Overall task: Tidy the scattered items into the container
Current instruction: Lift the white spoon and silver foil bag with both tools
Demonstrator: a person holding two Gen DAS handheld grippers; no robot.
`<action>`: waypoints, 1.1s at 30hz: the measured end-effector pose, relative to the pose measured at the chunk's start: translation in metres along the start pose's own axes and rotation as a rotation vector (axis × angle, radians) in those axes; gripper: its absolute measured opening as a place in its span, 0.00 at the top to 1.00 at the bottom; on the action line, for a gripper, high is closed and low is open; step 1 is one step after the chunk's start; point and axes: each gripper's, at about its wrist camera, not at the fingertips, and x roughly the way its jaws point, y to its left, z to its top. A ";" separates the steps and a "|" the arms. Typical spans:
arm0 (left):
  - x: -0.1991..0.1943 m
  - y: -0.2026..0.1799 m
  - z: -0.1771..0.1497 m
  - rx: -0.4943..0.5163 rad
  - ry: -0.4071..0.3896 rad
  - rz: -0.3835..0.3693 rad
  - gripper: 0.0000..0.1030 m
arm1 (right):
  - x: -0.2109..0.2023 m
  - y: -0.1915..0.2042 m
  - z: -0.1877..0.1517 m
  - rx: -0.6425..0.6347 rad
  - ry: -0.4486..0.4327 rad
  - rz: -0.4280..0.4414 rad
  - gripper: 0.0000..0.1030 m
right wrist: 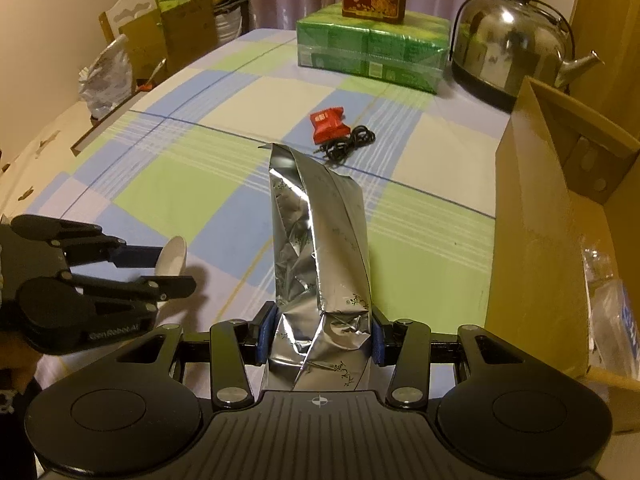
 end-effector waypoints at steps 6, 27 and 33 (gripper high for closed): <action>0.006 -0.004 -0.013 -0.020 -0.026 0.020 0.62 | 0.004 -0.007 -0.002 0.012 -0.002 0.004 0.59; -0.001 -0.019 -0.011 -0.032 -0.042 0.111 0.73 | -0.003 -0.009 -0.007 0.038 -0.028 0.012 0.59; -0.017 -0.021 -0.007 -0.018 -0.071 0.110 0.73 | -0.016 -0.001 -0.006 0.036 -0.052 0.007 0.59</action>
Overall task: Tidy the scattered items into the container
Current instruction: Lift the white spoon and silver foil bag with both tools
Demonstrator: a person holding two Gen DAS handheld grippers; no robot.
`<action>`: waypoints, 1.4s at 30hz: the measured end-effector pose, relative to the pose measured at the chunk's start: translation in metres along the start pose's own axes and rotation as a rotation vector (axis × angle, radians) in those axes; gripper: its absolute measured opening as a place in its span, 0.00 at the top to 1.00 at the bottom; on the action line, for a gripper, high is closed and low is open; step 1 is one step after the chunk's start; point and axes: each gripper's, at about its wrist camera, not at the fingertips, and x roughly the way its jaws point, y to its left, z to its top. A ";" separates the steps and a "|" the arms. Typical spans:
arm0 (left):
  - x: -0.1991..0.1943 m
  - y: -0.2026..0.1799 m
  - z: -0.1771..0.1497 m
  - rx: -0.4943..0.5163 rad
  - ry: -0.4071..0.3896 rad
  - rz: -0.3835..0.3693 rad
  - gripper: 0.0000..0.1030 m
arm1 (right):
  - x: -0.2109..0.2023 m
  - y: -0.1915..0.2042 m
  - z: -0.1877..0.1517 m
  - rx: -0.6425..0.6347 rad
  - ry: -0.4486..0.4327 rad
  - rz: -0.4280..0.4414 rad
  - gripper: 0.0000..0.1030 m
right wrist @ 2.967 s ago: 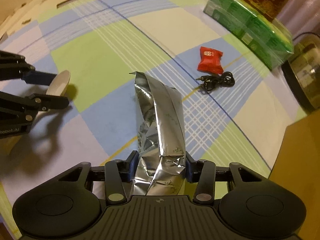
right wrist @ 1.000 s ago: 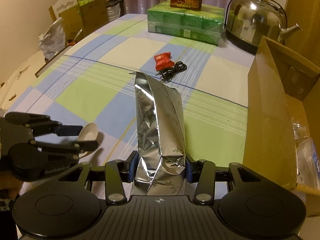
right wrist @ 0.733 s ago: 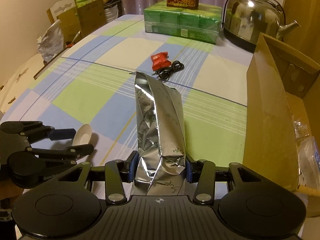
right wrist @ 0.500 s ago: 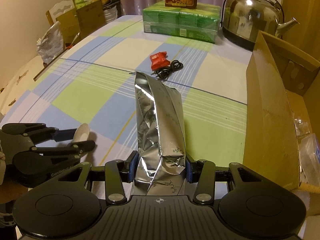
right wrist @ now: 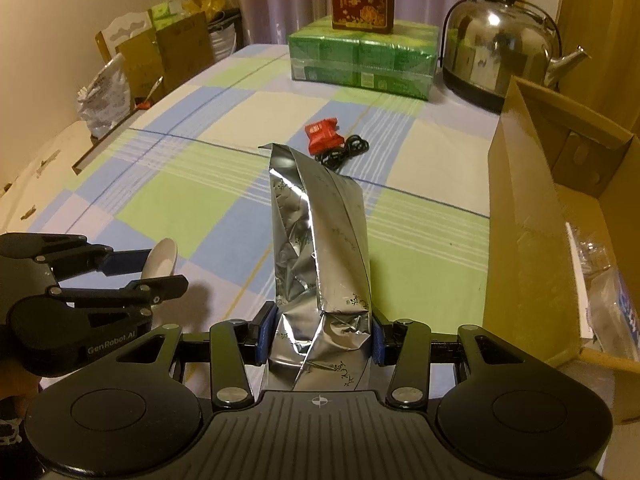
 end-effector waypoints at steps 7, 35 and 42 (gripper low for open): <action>-0.015 0.001 0.003 0.003 -0.012 -0.005 0.73 | -0.018 0.006 0.000 0.004 -0.029 -0.011 0.59; -0.062 -0.038 0.019 0.059 -0.070 -0.093 0.73 | -0.093 -0.012 0.000 0.050 -0.159 -0.071 0.59; -0.068 -0.058 0.045 0.109 -0.111 -0.130 0.73 | -0.118 -0.035 0.015 0.064 -0.216 -0.116 0.59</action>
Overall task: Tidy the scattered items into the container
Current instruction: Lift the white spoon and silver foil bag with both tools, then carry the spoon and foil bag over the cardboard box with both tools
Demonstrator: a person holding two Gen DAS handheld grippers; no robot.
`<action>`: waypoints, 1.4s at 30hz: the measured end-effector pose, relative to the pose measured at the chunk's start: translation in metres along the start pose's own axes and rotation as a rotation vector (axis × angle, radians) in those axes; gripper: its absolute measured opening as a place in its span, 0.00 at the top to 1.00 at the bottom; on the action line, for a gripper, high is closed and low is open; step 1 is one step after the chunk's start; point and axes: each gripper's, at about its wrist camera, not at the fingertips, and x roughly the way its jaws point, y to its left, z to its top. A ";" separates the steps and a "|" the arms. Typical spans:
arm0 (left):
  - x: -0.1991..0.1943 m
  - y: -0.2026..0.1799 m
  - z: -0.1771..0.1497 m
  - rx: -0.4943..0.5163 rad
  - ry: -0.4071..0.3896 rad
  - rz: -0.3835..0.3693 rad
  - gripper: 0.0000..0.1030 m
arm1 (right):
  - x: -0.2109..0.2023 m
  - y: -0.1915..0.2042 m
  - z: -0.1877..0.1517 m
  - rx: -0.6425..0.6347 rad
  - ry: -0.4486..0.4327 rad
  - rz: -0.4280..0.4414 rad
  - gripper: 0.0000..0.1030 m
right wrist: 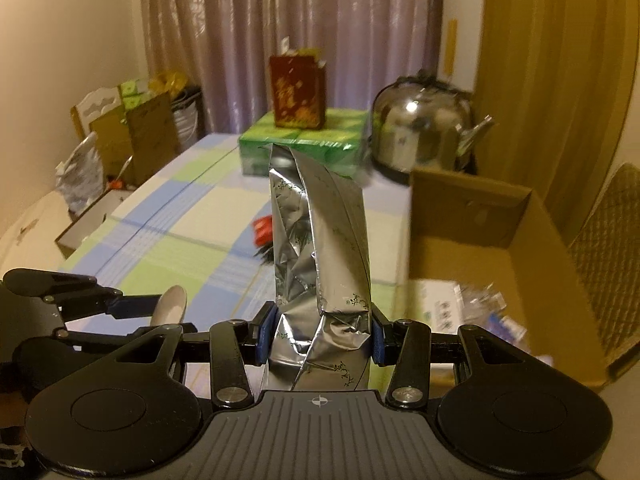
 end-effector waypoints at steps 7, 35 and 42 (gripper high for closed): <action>0.003 -0.026 0.037 0.031 -0.044 -0.066 0.73 | -0.012 -0.038 0.017 0.019 -0.032 -0.047 0.59; 0.097 -0.116 0.184 -0.124 -0.089 -0.326 0.73 | 0.020 -0.186 0.034 0.184 -0.006 -0.144 0.59; 0.145 -0.118 0.190 -0.194 -0.029 -0.349 0.73 | 0.046 -0.208 0.025 0.236 0.031 -0.135 0.59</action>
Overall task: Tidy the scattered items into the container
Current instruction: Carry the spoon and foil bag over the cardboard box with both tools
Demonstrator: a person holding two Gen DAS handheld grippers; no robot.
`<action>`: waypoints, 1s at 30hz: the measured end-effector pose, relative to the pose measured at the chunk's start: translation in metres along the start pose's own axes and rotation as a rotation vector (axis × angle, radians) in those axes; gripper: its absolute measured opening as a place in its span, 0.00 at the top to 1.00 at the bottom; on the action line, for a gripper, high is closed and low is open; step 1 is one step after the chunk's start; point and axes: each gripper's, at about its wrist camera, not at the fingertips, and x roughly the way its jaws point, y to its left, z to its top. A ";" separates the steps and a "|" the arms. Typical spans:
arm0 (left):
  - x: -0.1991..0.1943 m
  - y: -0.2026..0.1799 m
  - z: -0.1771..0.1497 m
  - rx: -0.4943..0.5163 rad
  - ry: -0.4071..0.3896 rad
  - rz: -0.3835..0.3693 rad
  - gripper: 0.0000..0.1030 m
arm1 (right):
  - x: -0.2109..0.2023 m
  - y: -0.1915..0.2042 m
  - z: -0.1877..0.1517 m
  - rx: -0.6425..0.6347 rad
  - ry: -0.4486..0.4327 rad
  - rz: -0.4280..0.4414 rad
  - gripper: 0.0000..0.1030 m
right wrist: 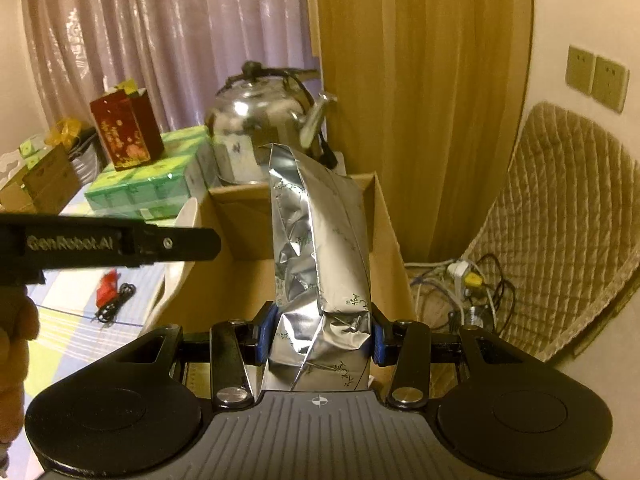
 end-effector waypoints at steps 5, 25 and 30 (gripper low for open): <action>0.026 0.008 -0.012 0.008 0.048 0.038 0.73 | 0.020 -0.006 -0.007 0.007 0.034 0.004 0.59; 0.012 0.029 -0.028 0.038 0.049 0.109 0.66 | 0.044 -0.006 -0.010 -0.001 0.077 0.000 0.59; 0.000 0.029 -0.031 0.072 0.031 0.130 0.65 | 0.051 -0.003 -0.007 -0.016 0.089 -0.004 0.59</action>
